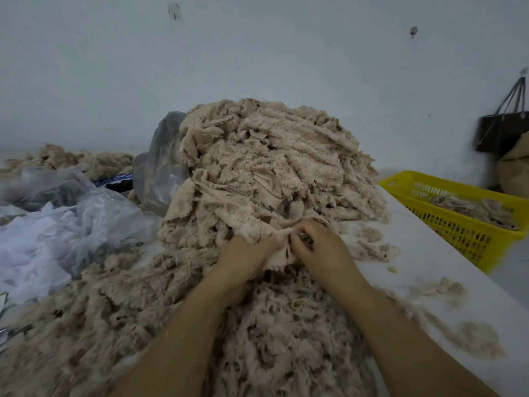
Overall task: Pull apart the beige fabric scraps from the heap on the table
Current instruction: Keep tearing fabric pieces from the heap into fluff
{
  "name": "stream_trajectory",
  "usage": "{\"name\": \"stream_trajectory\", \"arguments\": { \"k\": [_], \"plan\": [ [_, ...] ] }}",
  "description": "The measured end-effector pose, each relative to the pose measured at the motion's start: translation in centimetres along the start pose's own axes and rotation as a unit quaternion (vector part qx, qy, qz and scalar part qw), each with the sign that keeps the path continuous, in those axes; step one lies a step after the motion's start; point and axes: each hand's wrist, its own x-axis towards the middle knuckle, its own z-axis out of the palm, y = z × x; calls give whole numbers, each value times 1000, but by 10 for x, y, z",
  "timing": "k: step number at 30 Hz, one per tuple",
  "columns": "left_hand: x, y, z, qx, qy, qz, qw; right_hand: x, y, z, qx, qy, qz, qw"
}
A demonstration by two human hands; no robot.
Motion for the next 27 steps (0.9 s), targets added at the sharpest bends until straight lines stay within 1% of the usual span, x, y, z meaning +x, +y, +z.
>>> {"name": "stream_trajectory", "arguments": {
  "k": [3, 5, 9, 12, 14, 18, 19, 21, 23, 25, 26, 27],
  "plan": [
    [-4, 4, -4, -122, -51, -3, 991, 1, 0, 1, -28, 1, 8, 1000],
    [-3, 4, -7, -175, -67, -2, 982, 2, -2, 3, -42, 4, 19, 999],
    [0, 2, -11, -280, -150, -7, 948, 3, 0, 2, -67, 2, 44, 997],
    [0, 2, -11, -328, -158, -12, 931, 4, 2, -1, -74, 13, 69, 995],
    [-1, 1, -11, -341, -161, -12, 926, 5, 1, 0, -92, 21, 80, 992],
    [-5, 1, -12, -357, -210, -17, 910, 3, 3, 1, -104, 42, 66, 991],
    [-5, 0, -12, -349, -207, -25, 914, 2, 6, -1, -94, 41, 59, 993],
    [-4, -1, -10, -305, -186, -36, 933, -1, 13, -5, -61, 42, 55, 996],
    [-2, -2, -6, -263, -149, -41, 952, -4, 12, -9, -11, 74, 49, 996],
    [-1, -2, -5, -242, -118, -47, 962, -6, 2, -9, 37, 107, 1, 994],
    [0, -2, -5, -234, -107, -47, 965, -7, -3, -8, 45, 93, -30, 994],
    [0, -3, -5, -229, -100, -44, 967, -7, -7, -5, 41, 58, -51, 996]
  ]
}}
